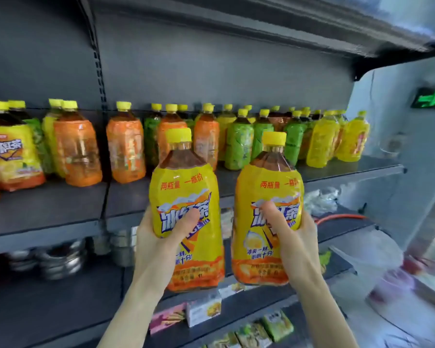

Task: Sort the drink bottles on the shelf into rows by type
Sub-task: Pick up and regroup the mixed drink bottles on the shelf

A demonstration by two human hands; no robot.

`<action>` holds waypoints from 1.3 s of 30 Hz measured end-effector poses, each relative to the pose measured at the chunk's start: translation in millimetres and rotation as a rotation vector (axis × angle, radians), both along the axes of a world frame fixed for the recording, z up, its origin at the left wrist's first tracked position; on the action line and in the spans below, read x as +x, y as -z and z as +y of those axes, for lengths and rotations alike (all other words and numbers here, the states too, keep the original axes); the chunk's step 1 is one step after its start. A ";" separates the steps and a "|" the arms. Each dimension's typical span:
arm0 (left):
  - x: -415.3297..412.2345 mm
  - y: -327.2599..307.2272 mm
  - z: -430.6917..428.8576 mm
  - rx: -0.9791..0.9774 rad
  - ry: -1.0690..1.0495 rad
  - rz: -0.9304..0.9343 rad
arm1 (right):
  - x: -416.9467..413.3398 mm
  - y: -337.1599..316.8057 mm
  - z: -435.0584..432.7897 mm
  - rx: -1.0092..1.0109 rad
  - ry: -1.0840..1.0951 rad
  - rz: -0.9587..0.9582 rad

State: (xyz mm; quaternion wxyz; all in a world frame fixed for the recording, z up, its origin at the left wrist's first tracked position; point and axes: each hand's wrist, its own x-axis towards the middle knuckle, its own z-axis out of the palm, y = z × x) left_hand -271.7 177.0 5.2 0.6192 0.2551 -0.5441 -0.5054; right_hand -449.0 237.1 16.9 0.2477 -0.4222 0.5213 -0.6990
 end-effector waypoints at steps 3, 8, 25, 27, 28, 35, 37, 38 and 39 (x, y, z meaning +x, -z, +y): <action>-54.0 5.2 19.9 0.026 0.089 -0.036 | -49.2 9.6 34.4 0.053 0.092 -0.004; -138.7 1.8 28.6 0.040 0.209 -0.066 | -123.9 11.7 64.7 0.036 0.226 0.022; -453.3 -14.4 -53.9 -0.023 0.494 -0.061 | -404.5 -4.0 19.6 0.072 0.539 0.134; -493.2 -17.2 -60.5 -0.020 0.517 -0.051 | -438.7 -7.4 16.2 0.069 0.566 0.128; -513.4 -18.3 -63.0 -0.025 0.530 -0.054 | -456.4 -8.2 14.4 0.063 0.580 0.125; -654.2 -10.8 -71.3 -0.042 0.530 -0.103 | -592.5 1.7 1.2 0.044 0.599 0.104; -692.0 -6.3 -72.4 -0.018 0.498 -0.092 | -633.7 4.4 -2.6 0.052 0.576 0.118; -711.0 -6.2 -73.7 -0.007 0.481 -0.087 | -654.9 3.3 -4.9 0.058 0.563 0.127; -727.9 -7.9 -74.4 -0.002 0.466 -0.087 | -674.8 1.6 -8.0 0.065 0.549 0.138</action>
